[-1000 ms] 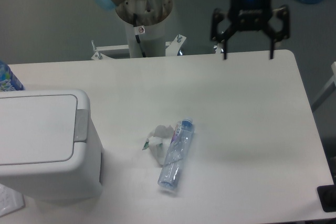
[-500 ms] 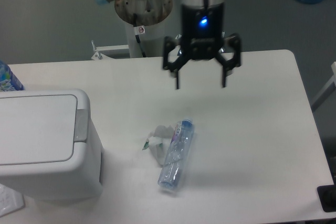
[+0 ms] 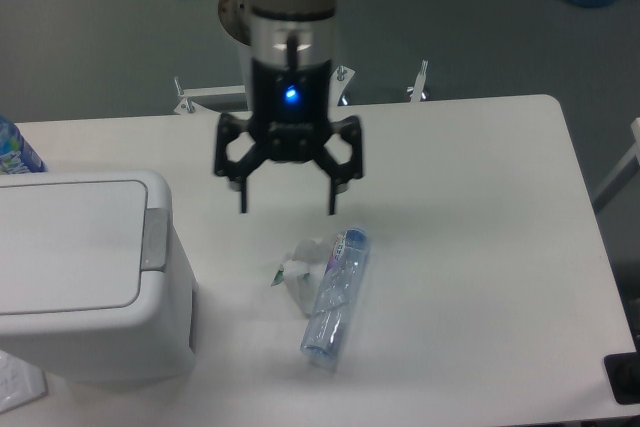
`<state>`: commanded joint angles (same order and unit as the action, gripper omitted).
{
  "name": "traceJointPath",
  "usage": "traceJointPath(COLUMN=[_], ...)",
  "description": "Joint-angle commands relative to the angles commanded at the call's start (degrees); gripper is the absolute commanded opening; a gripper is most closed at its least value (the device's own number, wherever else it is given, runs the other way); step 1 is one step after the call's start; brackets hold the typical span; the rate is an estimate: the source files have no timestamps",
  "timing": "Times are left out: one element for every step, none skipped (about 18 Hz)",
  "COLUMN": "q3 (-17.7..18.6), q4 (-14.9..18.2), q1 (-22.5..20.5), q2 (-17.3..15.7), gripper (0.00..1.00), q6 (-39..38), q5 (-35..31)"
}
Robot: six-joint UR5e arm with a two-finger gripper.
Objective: Open the trash can
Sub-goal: 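Lower the gripper fingers onto the trash can lid edge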
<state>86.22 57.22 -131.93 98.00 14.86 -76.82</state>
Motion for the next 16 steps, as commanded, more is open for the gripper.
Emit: traceJointPath(q3=[0.0,0.0,0.0,0.0,0.0,0.17,0.18,0.26,0.26,0.26,0.26,0.26,0.26,0.26,0.18,0.18], q4=[0.0,0.0,0.0,0.0,0.0,0.0,0.0,0.0,0.0,0.0,0.0,0.0,0.0,0.0,0.0,0.0], q1=[0.18,0.18,0.44,1.14,1.58,1.76,1.93,2.46,2.72,2.81,2.9,2.99,2.99,2.99,3.25,3.34], q2=[0.0,0.09,0.35,0.44,0.61,0.88,1.05,1.14,1.14,1.23,1.41,1.58,1.67,1.76,1.85,1.93], gripper=[1.0,1.0,1.0,1.0,1.0,1.0,1.0,1.0,1.0,1.0,1.0,1.0,1.0,1.0,1.0,1.0], q6=[-0.26,-0.44,-0.62,-0.88,-0.88,-0.97,-0.97,-1.06,-1.41,-1.84,-2.2,-2.55,-2.64,-3.16,-3.69,-3.78], q5=[0.0,0.0,0.09,0.0,0.0,0.0,0.0,0.0,0.0,0.0,0.0,0.0,0.0,0.0,0.0,0.0])
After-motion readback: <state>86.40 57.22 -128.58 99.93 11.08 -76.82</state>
